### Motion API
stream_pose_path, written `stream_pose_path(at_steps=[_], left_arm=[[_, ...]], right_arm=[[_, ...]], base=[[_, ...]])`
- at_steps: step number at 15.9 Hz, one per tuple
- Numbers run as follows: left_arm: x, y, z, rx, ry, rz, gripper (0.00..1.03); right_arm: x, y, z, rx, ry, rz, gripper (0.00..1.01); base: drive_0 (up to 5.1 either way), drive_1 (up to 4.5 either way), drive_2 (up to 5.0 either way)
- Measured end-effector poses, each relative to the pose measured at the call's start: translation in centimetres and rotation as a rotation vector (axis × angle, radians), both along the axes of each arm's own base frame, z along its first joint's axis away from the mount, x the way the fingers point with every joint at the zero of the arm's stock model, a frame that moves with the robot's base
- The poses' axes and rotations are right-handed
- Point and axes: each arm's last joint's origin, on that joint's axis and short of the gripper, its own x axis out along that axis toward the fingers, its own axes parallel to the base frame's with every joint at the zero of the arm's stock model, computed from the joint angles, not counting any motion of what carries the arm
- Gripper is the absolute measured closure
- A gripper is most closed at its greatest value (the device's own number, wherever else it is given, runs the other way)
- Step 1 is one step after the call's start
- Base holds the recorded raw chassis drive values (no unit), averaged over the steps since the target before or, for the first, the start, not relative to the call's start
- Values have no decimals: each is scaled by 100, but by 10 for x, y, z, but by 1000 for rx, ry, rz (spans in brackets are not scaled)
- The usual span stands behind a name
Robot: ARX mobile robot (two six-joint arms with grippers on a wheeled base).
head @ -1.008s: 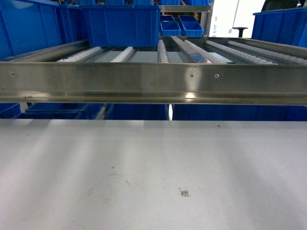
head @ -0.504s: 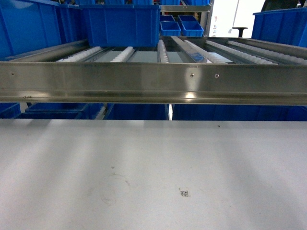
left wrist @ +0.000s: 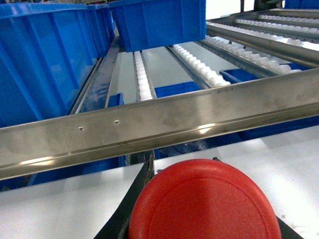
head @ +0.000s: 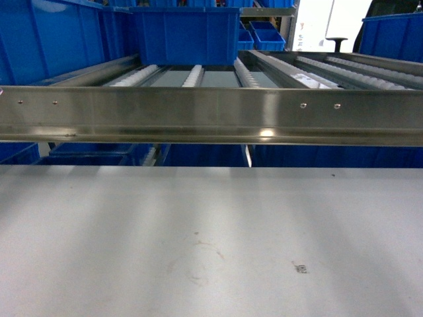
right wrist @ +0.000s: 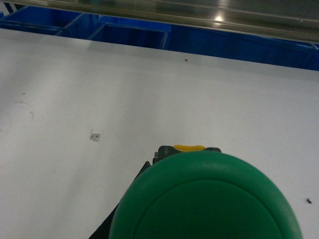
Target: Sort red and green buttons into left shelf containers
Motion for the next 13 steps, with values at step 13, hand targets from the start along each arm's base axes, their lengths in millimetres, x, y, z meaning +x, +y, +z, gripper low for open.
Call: stream_pose_path(at_steps=[13], left_arm=[[0,0,0,0,-3,5,77]], right_arm=[[0,0,0,1,1,3,74]], base=[[-492,245,245]])
